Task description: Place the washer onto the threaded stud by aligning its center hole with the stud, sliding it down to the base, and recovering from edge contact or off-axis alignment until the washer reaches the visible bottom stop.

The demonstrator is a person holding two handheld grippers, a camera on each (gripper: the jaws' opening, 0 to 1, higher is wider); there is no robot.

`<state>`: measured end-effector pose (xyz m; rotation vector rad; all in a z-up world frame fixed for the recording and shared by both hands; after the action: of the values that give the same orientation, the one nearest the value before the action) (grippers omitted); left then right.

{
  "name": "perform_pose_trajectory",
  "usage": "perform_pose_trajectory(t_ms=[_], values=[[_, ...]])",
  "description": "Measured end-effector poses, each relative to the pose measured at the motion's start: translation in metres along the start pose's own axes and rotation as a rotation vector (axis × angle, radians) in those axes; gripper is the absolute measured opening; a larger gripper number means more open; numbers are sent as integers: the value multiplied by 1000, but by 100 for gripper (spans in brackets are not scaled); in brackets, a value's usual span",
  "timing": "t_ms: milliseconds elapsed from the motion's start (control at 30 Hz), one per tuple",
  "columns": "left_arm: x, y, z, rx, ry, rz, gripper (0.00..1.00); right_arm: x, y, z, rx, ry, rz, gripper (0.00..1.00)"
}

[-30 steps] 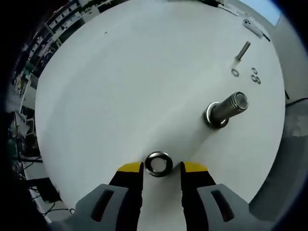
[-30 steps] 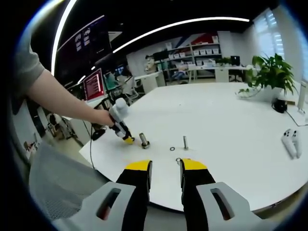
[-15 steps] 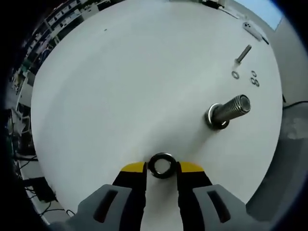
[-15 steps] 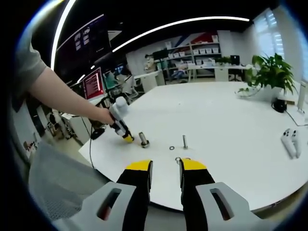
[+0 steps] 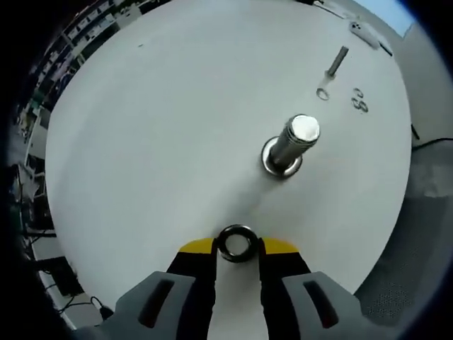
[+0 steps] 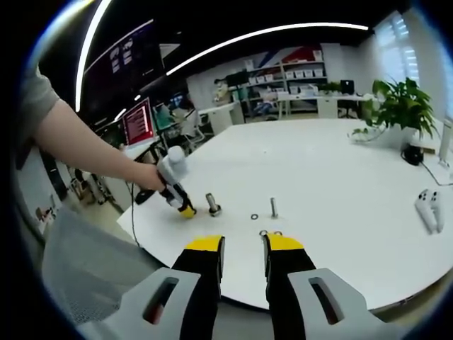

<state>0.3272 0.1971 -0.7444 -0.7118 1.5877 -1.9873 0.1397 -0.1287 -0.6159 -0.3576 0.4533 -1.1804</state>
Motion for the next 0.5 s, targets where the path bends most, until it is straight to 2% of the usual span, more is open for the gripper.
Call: perform_pose_trajectory(t_ms=[133,267,333,400,500], values=[[8,-1,-5,9,-12,-4,21,0,0,0,4,6,2,25],[12,2,-9,77,-84,13,21,-1,1,0,-3,-3,13,25],[18,4,-10,78,-65,7,21,-1,1,0,-2,2,13,25],[24,4,-11,61,-12,-4,21,-1,0,-1,-1,2,15,25],[23,2,-13,54,-41,-6,22,-1,0,0,0,-2,20,25]])
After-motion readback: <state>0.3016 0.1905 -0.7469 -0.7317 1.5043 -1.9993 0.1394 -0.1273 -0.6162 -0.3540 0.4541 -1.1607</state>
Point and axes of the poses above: the point that each gripper's makers call its tool centre point, and the gripper's own axes: y roughly forward along the fingers, x roughly to its right, z roughly out of its top, the point moved 10 cm from there along -y, roughly backward along the fingers, and after that the axes turned 7 degrees about -z, right-handed, at the moved point
